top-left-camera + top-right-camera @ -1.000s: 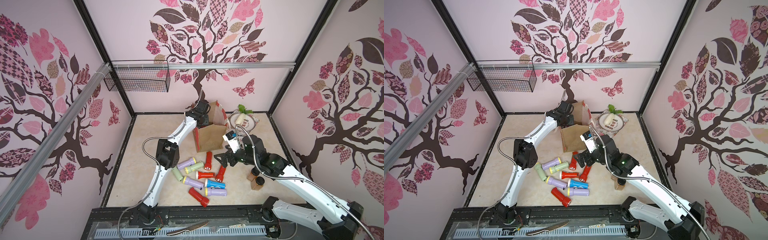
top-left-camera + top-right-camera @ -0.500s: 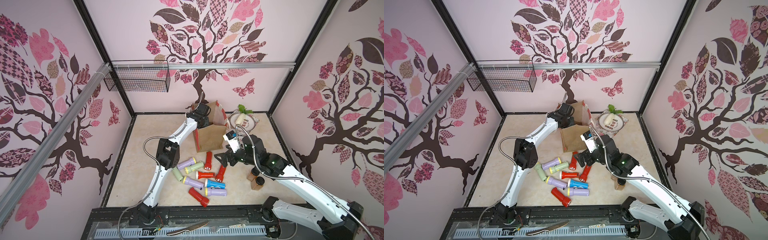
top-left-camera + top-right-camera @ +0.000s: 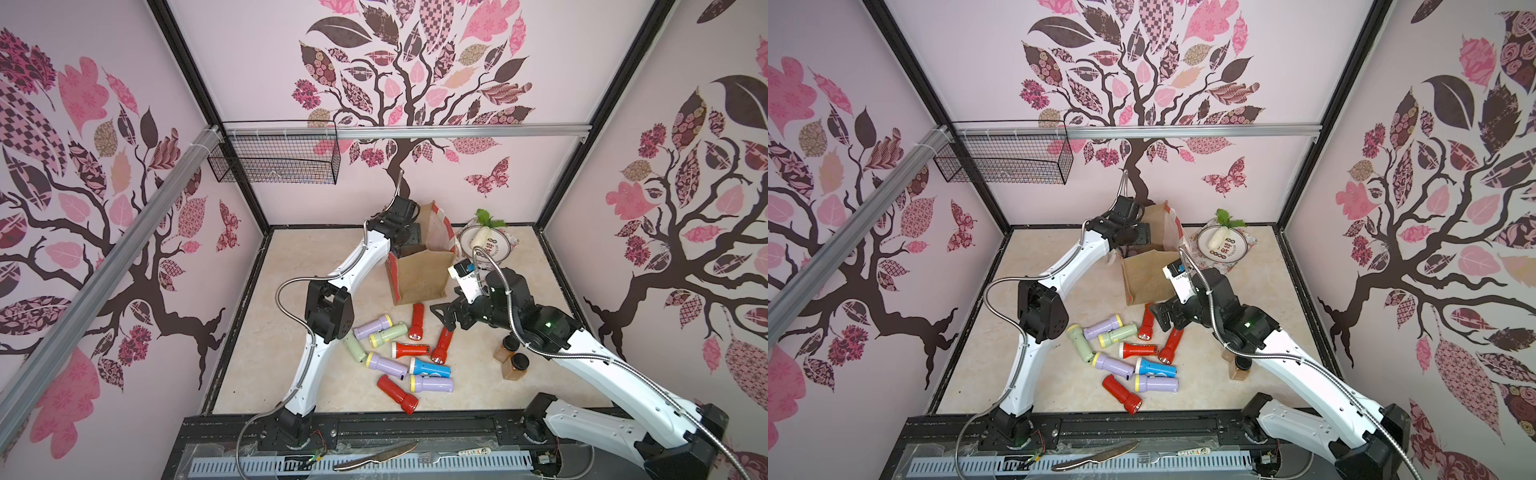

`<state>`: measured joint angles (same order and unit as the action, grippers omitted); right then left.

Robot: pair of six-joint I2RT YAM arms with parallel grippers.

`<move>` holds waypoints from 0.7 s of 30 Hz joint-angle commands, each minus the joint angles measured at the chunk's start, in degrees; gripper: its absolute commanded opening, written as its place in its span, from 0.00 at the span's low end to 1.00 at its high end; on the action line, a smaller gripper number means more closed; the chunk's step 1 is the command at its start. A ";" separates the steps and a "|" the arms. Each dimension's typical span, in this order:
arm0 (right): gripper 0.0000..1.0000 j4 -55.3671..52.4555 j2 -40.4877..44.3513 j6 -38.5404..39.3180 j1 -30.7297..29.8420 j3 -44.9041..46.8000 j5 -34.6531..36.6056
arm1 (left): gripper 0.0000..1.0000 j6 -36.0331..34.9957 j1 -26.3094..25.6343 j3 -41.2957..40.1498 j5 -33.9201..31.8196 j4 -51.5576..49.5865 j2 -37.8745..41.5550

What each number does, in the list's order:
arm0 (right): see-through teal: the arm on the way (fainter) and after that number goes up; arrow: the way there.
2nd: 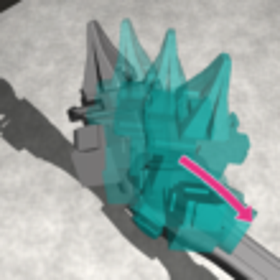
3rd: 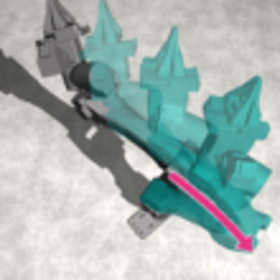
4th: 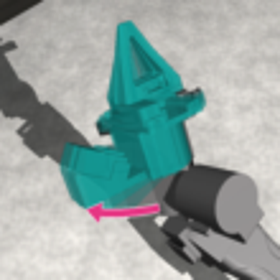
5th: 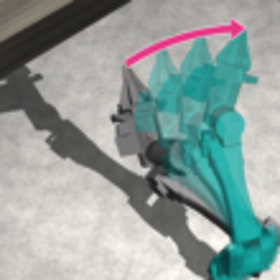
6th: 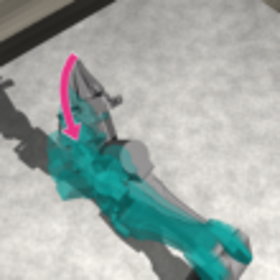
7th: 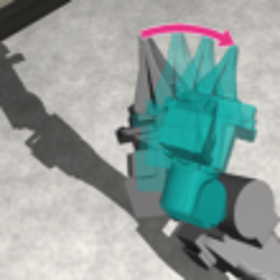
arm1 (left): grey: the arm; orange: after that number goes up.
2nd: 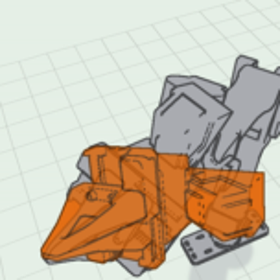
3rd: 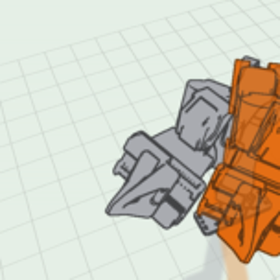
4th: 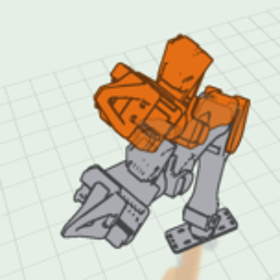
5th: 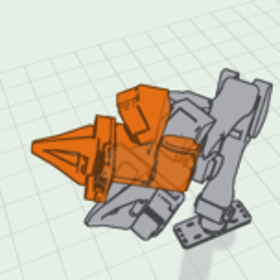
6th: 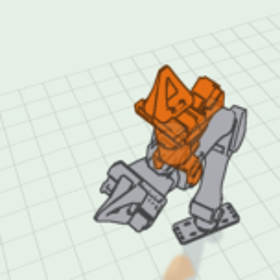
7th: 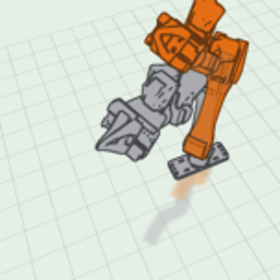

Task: Put the flashlights into the tote bags
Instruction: Place the flashlight in the canvas bag.

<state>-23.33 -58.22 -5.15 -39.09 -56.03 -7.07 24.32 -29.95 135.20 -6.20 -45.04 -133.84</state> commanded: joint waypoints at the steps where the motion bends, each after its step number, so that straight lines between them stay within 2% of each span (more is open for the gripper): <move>1: 1.00 -0.75 0.02 0.14 -0.17 -2.83 0.94 | 0.73 -0.23 -0.19 -0.82 0.92 1.18 4.08; 10: 1.00 -2.16 -0.92 -0.33 -0.10 -3.99 1.72 | 0.82 -0.14 -0.13 -1.72 5.97 0.32 10.69; 21: 1.00 -5.03 -2.07 -0.66 -0.13 -5.71 2.94 | 0.87 0.19 0.16 -8.87 10.86 0.39 24.87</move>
<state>-26.17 -59.64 -5.82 -39.09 -58.87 -5.02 24.38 -29.93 129.25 2.79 -45.10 -112.99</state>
